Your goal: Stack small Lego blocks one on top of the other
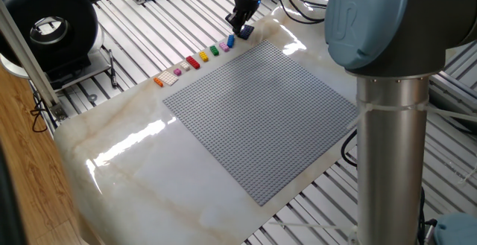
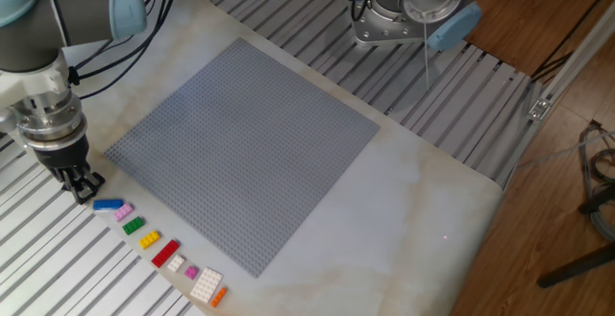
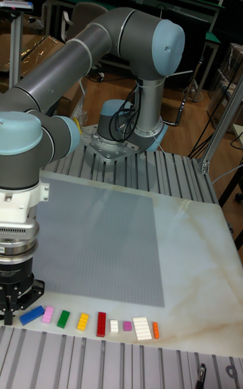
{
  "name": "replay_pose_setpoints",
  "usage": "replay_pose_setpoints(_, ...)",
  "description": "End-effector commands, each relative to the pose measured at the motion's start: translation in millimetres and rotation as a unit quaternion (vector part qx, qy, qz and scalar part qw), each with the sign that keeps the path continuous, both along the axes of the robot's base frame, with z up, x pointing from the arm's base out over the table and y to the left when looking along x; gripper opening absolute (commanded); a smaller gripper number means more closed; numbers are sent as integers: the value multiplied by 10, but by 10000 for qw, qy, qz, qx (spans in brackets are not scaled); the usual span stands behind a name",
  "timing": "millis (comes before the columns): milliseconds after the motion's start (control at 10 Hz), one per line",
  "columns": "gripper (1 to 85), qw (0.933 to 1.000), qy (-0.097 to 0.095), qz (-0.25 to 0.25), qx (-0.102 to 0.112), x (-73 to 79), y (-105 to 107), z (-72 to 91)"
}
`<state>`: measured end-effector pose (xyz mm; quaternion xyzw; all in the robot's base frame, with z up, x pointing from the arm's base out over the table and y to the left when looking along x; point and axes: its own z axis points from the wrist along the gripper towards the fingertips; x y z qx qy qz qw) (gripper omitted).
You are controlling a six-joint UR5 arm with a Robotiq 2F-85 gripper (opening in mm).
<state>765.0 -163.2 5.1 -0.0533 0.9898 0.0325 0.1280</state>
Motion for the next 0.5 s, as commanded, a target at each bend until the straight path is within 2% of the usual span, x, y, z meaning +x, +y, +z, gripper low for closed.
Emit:
replay_pose_setpoints(0, 10, 9999, 53, -25, 86, -55, -48, 31)
replay_pose_setpoints(100, 10, 9998, 67, -8, 174, -78, -40, 26)
replay_pose_setpoints(400, 10, 9999, 87, 30, 88, -76, -89, 31)
